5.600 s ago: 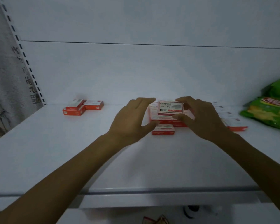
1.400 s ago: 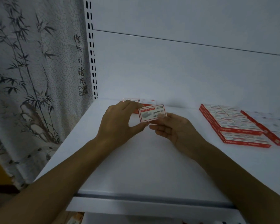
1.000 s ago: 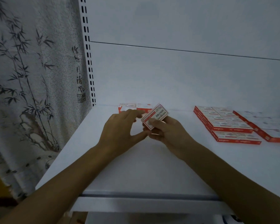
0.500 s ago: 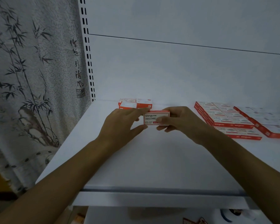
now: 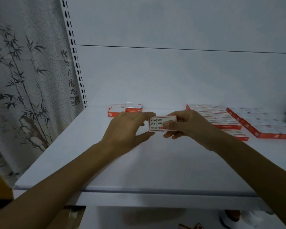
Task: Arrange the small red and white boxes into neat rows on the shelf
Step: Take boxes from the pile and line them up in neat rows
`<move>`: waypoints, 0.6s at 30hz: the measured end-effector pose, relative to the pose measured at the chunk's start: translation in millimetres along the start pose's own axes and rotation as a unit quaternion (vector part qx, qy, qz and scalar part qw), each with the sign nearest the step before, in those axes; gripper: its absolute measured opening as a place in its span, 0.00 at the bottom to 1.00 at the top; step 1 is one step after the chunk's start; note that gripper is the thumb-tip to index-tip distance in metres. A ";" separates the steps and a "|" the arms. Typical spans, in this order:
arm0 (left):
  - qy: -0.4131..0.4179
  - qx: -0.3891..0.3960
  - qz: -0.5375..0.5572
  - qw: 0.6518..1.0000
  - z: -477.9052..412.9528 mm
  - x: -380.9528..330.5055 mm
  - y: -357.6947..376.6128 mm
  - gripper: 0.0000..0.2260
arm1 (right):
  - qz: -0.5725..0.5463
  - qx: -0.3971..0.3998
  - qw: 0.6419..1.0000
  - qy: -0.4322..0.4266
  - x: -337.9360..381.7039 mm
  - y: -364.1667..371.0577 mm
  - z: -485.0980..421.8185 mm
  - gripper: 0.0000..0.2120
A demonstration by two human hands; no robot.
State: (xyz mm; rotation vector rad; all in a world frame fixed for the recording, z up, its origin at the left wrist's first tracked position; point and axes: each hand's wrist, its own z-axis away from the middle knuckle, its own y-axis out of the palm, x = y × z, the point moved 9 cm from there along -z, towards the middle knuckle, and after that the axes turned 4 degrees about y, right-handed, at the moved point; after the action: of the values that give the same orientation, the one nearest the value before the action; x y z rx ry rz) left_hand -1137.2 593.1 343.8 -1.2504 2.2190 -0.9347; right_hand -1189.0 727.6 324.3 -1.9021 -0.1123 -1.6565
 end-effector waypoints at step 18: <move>-0.017 0.079 0.121 0.989 -69.1 -141.5 111.7 0.22 | 0.401 -0.148 0.893 -0.141 -62.9 -163.1 94.1 0.25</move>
State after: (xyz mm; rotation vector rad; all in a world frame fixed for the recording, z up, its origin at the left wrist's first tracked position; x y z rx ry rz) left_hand -1174.7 780.2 314.7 -0.8969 2.1641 -0.9626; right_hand -1192.3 926.1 325.4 -1.9924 0.7553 -0.8589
